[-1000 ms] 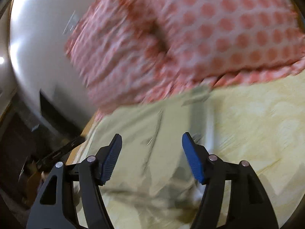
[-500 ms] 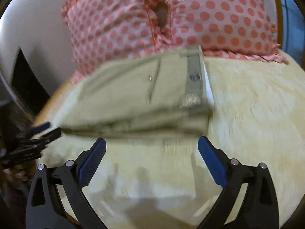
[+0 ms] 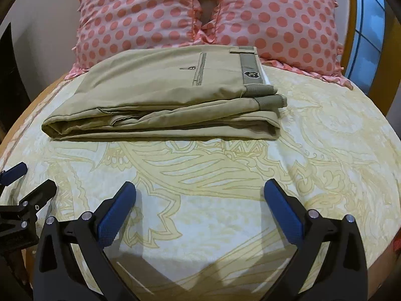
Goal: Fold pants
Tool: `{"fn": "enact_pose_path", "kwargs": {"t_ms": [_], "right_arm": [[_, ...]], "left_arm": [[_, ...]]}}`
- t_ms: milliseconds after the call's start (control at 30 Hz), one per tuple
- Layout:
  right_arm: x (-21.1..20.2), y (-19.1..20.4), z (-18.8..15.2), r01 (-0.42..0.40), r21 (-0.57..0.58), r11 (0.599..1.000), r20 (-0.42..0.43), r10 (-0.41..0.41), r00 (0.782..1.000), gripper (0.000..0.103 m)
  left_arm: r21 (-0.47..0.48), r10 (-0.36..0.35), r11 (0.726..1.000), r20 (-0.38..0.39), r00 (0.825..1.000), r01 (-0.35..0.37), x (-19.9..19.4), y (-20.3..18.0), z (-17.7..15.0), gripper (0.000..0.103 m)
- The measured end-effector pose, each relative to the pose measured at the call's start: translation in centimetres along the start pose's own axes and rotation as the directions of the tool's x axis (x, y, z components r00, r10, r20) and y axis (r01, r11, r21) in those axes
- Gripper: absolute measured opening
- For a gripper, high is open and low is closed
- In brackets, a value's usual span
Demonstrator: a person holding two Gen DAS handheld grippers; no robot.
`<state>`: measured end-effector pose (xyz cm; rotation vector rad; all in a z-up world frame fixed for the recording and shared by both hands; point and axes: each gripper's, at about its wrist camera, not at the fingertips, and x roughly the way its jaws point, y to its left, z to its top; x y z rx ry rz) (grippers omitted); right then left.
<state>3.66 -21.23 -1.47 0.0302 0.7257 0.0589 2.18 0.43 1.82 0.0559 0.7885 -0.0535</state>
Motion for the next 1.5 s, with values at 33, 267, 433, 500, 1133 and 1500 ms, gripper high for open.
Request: {"fn": "enact_pose_path", "kwargs": {"t_ms": [33, 267, 433, 500, 1133, 1500], "right_arm": [[-0.04, -0.01, -0.07, 0.003, 0.003, 1.0, 0.006, -0.003, 1.0, 0.102], [-0.05, -0.06, 0.01, 0.005, 0.002, 1.0, 0.011, -0.005, 1.0, 0.102], [-0.06, -0.01, 0.01, 0.005, 0.003, 1.0, 0.012, -0.006, 1.0, 0.102], [-0.05, -0.02, 0.03, 0.006, 0.003, 1.0, 0.012, -0.006, 1.0, 0.102], [-0.06, -0.02, 0.02, 0.006, 0.004, 1.0, 0.012, -0.006, 1.0, 0.102], [-0.09, -0.06, 0.04, 0.005, 0.003, 1.0, 0.012, -0.005, 1.0, 0.102]], "left_arm": [[0.0, 0.0, 1.0, 0.003, 1.0, 0.0, 0.02, 0.01, 0.03, 0.101], [0.001, 0.001, 1.0, 0.022, 1.0, -0.001, -0.03, -0.14, -0.1, 0.101], [0.001, 0.001, 1.0, 0.022, 1.0, -0.001, -0.02, -0.12, -0.1, 0.101], [0.0, 0.001, 1.0, 0.022, 1.0, -0.001, -0.03, -0.14, -0.09, 0.101], [-0.001, 0.002, 1.0, 0.022, 1.0, -0.002, -0.06, -0.19, -0.06, 0.101], [-0.001, 0.002, 1.0, 0.022, 1.0, -0.002, -0.03, -0.17, -0.05, 0.101]]}}
